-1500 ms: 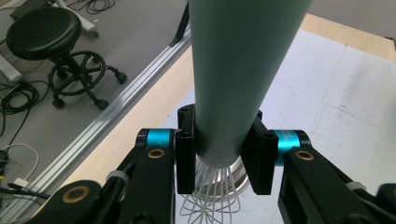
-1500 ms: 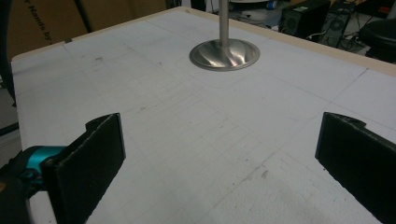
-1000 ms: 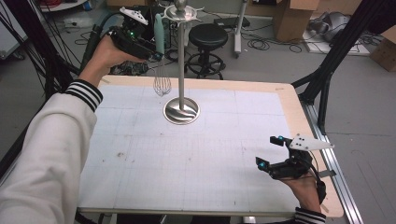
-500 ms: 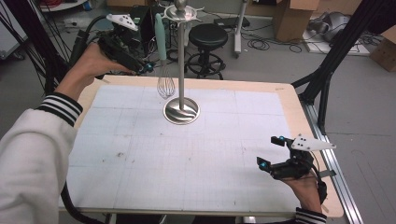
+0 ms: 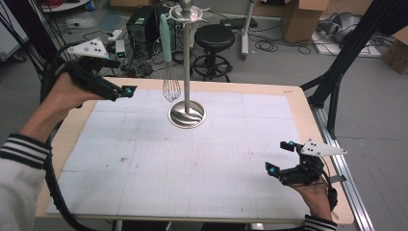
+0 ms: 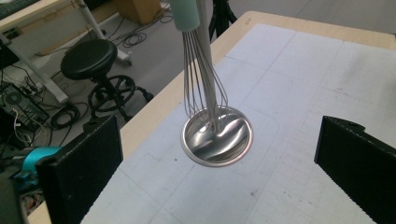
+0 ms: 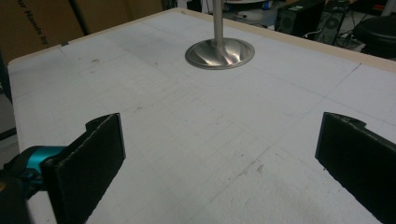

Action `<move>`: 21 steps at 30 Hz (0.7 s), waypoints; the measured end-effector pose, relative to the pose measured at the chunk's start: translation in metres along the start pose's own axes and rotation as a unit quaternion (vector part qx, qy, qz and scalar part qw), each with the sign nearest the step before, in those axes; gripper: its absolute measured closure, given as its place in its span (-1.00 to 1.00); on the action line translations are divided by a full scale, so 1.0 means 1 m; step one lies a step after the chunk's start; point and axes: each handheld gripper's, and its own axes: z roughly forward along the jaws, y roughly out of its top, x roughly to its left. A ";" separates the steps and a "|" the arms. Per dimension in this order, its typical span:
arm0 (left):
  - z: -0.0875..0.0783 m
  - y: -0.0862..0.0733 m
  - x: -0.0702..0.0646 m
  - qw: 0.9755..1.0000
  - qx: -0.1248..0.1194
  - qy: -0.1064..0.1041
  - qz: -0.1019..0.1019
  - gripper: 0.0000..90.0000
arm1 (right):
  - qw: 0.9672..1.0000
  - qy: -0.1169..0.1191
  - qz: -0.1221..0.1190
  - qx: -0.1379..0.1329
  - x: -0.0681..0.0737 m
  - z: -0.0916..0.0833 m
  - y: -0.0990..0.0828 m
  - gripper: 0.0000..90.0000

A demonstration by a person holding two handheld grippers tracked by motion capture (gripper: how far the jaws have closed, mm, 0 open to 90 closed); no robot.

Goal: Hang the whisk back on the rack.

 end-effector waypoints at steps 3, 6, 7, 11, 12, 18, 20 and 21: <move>-0.009 -0.014 -0.007 1.000 -0.013 -0.003 -0.001 -0.96 | 1.000 -0.001 -0.001 0.001 -0.001 0.001 0.000 -0.99; -0.016 -0.028 -0.014 1.000 -0.030 -0.002 -0.001 -0.96 | 1.000 -0.002 -0.002 0.000 0.000 0.000 0.001 -0.99; -0.018 -0.035 -0.017 0.999 -0.035 -0.003 -0.004 -0.96 | 1.000 -0.003 -0.002 0.000 0.000 0.000 0.002 -0.99; -0.022 -0.056 -0.031 0.999 -0.043 0.000 0.001 -0.96 | 1.000 -0.001 -0.004 0.000 0.002 0.001 0.002 -0.99; -0.023 -0.061 -0.034 0.999 -0.044 0.000 0.001 -0.96 | 1.000 0.001 -0.005 0.001 0.002 0.001 0.002 -0.99; -0.024 -0.091 -0.047 0.998 -0.063 -0.009 -0.007 -0.96 | 1.000 0.003 -0.007 0.006 0.003 0.006 0.002 -0.99; -0.025 -0.100 -0.050 0.997 -0.074 -0.007 -0.012 -0.96 | 1.000 0.003 -0.006 0.008 0.004 0.007 0.002 -0.99; -0.025 -0.104 -0.052 0.997 -0.078 -0.008 -0.016 -0.96 | 1.000 0.003 -0.006 0.009 0.004 0.008 0.002 -0.99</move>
